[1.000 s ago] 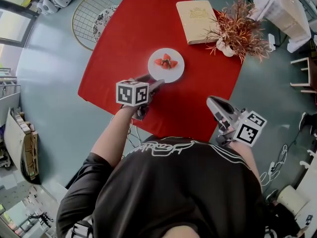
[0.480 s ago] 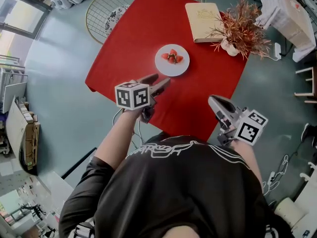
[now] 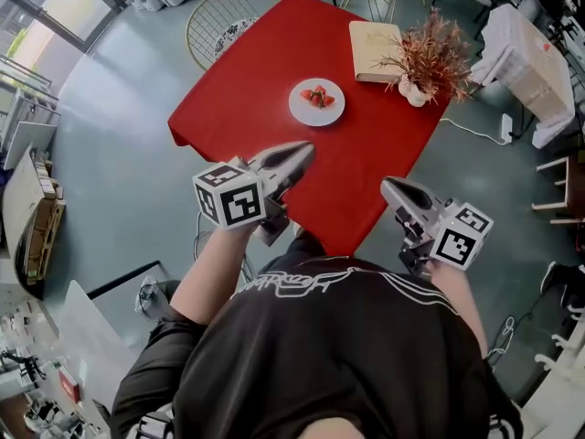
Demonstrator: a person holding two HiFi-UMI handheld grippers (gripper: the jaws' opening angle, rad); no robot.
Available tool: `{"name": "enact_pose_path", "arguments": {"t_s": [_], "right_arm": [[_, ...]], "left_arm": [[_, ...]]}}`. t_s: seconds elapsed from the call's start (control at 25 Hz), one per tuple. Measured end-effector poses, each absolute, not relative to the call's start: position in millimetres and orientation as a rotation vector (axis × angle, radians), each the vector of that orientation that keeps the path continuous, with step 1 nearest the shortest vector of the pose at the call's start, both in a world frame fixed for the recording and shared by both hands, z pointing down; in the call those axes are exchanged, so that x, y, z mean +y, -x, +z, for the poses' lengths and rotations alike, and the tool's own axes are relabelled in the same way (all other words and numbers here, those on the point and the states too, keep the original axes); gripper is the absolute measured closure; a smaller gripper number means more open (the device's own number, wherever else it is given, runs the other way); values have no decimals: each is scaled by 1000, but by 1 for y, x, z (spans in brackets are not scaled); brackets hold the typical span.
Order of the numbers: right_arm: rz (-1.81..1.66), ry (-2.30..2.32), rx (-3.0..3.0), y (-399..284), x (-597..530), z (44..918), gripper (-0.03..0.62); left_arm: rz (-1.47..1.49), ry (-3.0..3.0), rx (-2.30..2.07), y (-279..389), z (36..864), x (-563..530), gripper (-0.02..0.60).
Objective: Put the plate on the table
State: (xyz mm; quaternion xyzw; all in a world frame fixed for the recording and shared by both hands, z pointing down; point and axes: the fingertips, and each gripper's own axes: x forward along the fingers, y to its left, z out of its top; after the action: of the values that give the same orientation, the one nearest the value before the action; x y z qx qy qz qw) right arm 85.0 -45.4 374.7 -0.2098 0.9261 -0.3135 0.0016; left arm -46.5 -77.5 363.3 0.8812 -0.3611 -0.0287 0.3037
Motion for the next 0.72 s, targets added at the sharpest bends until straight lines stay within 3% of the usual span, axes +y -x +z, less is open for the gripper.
{"name": "enact_pose_path", "arguments": {"t_s": [0.32,0.72], "right_arm": [[-799,524,3001,-105,23,341,586],[-781,410,3005,-132,101,327,586]], "left_arm": [[-233,-2488,-826,-17,292,26,574],[-60,-2619,-889,-77,294,115,574]]}}
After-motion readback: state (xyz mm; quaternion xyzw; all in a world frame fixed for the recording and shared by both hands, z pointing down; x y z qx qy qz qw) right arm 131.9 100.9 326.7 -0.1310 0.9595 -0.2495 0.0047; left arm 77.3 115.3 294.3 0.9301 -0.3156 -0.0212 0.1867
